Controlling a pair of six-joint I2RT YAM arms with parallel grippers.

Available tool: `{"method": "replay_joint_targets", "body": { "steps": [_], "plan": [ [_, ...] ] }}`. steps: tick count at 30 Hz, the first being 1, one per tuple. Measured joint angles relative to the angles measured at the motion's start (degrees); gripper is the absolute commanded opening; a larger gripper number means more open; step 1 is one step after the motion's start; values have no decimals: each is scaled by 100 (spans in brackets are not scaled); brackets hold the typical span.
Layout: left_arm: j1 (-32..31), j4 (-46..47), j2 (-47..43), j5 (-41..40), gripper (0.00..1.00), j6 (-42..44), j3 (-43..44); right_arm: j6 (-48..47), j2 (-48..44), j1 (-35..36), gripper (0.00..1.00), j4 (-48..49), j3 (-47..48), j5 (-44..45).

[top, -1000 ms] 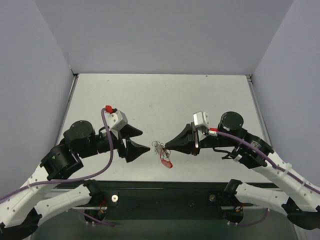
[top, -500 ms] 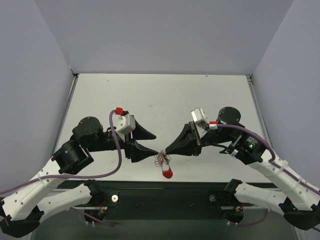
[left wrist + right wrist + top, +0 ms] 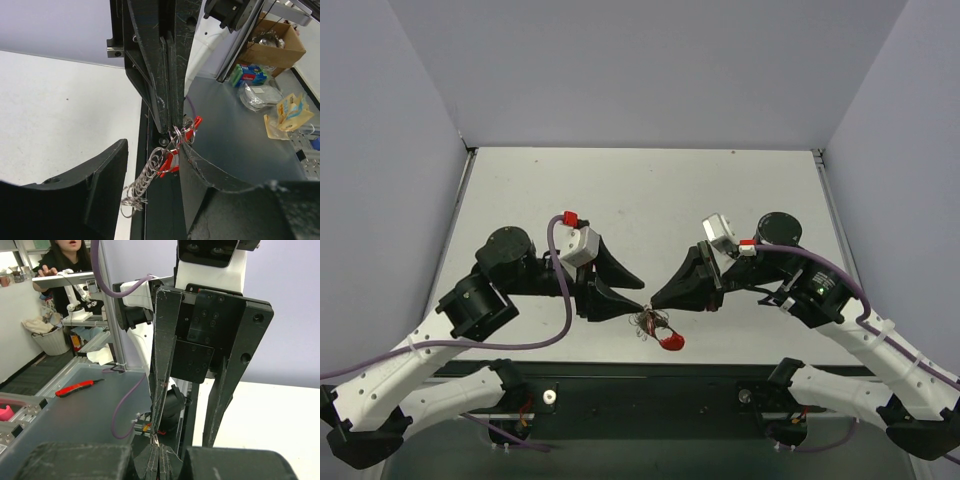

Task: Put the keys on the keyring

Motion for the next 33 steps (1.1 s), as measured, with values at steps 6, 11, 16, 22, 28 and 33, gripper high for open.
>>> {"method": "replay_joint_targets", "body": {
  "steps": [6, 11, 16, 22, 28, 33],
  "plan": [
    [0, 61, -11, 59, 60, -35, 0, 15, 22, 0, 0, 70, 0, -17],
    [0, 52, -146, -85, 60, -28, 0, 22, 31, 0, 0, 87, 0, -15],
    [0, 55, -192, -118, 57, -31, 15, 26, 33, 0, 0, 122, 0, -13],
    [0, 55, 50, -111, 50, -44, 22, 42, 33, 0, 0, 144, 0, 0],
    [-7, 55, 87, -63, 29, -96, 44, 42, 33, 0, 0, 160, 0, 63],
    [-9, 37, 94, 39, 0, -138, 50, 50, 33, -31, 0, 166, 0, 144]
  ]
}}
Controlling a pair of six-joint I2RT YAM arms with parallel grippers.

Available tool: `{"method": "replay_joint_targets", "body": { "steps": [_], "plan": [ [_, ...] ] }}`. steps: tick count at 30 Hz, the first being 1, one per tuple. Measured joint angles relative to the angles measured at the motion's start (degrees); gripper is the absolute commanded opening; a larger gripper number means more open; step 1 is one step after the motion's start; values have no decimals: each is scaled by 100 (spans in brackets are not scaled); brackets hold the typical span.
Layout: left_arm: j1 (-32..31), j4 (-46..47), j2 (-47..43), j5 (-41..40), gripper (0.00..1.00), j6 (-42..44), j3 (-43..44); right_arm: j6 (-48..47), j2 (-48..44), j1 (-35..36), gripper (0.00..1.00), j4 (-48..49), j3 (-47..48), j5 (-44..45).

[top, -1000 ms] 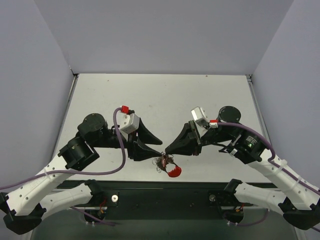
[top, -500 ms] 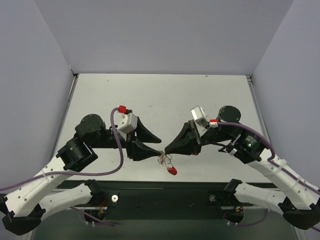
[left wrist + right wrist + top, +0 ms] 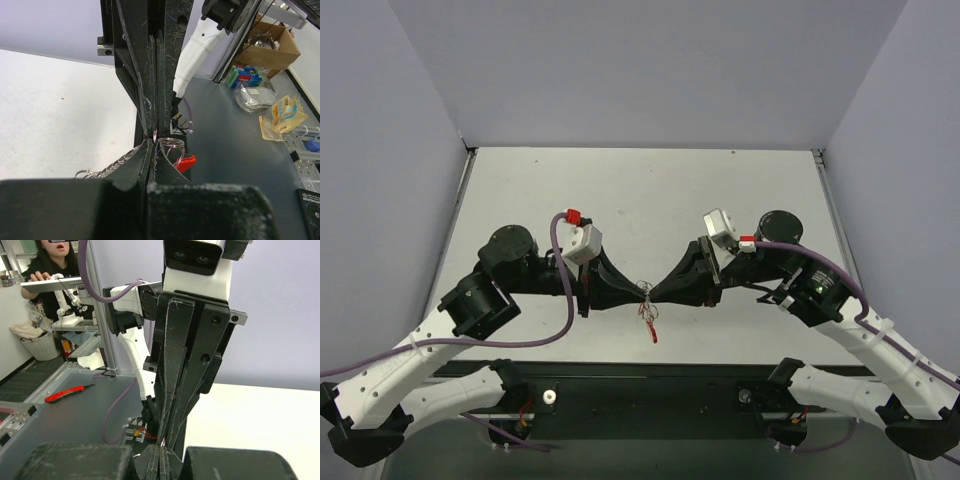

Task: Put the keys on the keyring

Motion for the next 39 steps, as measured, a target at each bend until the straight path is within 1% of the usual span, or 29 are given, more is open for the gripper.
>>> {"method": "replay_joint_targets", "body": {
  "steps": [6, 8, 9, 12, 15, 21, 25, 29, 35, 39],
  "plan": [
    [0, -199, 24, -101, 0, -11, 133, 20, 2, -11, 0, 24, 0, 76],
    [0, -361, 59, -188, 0, -9, 245, 20, 2, -11, 13, 50, 0, 133],
    [0, -461, 83, -251, 0, -9, 315, 17, 2, -13, 23, 61, 0, 170],
    [-2, -763, 170, -531, 0, -9, 540, 20, 4, -9, 41, 85, 0, 256],
    [-2, -1126, 280, -929, 0, 0, 807, -13, -2, -7, 52, 83, -2, 361],
    [-7, -2356, 699, -1788, 0, 184, 1786, -33, -101, -9, 56, 24, -17, 645],
    [-2, -3272, 1189, -2352, 0, 313, 2544, -35, -199, -7, 61, -55, -17, 730],
    [-42, -4122, 1637, -2865, 0, 365, 3049, -35, -212, 66, 62, -120, -17, 1032],
    [-240, -5294, 2264, -3600, 0, 337, 3628, -122, -153, 789, 60, -483, -17, 2103],
    [-426, -5823, 2568, -3978, 0, 234, 4100, -140, -2, 1180, 53, -518, -35, 2828]
  ]
}}
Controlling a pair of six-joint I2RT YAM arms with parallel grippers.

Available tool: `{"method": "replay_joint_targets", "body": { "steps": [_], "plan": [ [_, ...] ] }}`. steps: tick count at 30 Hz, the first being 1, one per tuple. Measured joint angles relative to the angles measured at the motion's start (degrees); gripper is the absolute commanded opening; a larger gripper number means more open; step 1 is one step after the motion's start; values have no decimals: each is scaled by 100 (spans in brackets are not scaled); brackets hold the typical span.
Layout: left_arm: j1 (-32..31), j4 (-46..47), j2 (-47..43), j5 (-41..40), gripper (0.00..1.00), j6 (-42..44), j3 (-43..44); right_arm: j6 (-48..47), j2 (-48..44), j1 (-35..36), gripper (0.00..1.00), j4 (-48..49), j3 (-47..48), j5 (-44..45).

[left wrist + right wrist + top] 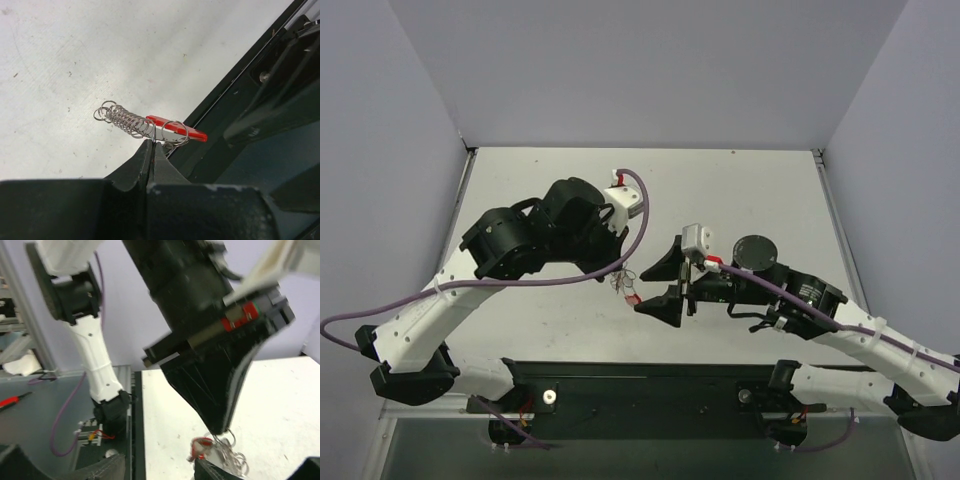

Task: Put the keys on the keyring

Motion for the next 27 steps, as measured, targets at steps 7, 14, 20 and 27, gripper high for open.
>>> {"method": "replay_joint_targets", "body": {
  "steps": [7, 14, 20, 27],
  "plan": [
    [-66, -407, 160, -245, 0, -326, 540, 129, -70, 647, 42, 660, -970, 1622],
    [-66, -551, 343, -431, 0, -588, 695, 55, -170, 1552, 41, 1311, -1329, 2129],
    [-66, -584, 531, -522, 0, -678, 693, -133, -177, 2144, 45, 1722, -1375, 2476],
    [-66, -579, 529, -546, 0, -715, 693, -243, -72, 2190, 60, 1969, -1517, 2857]
  ]
}}
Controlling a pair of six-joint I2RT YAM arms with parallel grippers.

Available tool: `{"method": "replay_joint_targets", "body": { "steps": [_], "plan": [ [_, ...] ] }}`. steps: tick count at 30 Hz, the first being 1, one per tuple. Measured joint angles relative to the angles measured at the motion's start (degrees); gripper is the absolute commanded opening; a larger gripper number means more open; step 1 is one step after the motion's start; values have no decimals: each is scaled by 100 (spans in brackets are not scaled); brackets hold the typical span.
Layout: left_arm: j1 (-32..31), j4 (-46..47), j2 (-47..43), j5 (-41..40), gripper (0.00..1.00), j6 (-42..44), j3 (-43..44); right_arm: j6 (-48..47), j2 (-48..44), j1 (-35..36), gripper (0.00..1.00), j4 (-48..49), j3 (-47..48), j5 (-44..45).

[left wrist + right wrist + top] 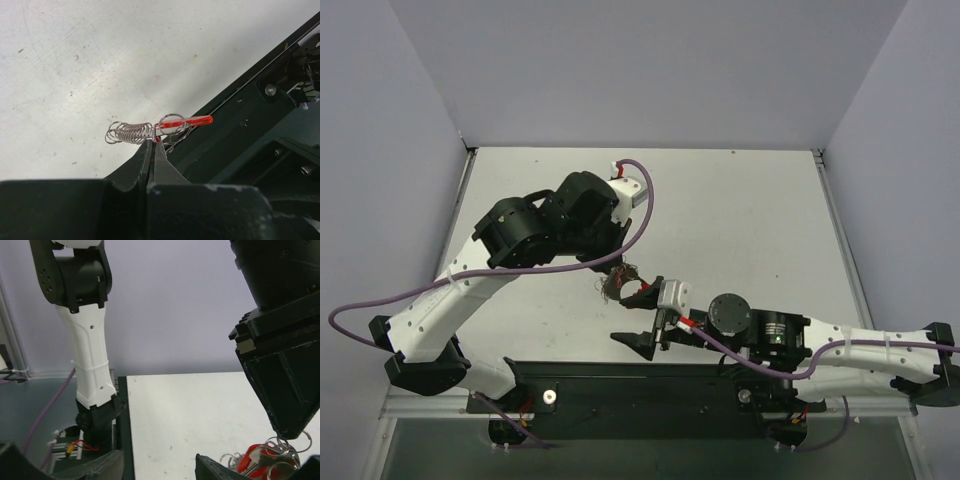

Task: Put the keys on the keyring

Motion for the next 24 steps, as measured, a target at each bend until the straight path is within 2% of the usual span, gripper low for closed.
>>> {"method": "replay_joint_targets", "body": {
  "steps": [7, 16, 24],
  "plan": [
    [0, 4, -7, 2, 0, -4, 0, -203, 61, -2, 63, 282, -339, 649],
    [0, 131, -98, 85, 0, -7, -4, -470, 258, -83, 61, 667, -345, 1106],
    [0, 267, -225, 219, 0, -20, -90, -625, 621, -238, 42, 793, -328, 1438]
  ]
}}
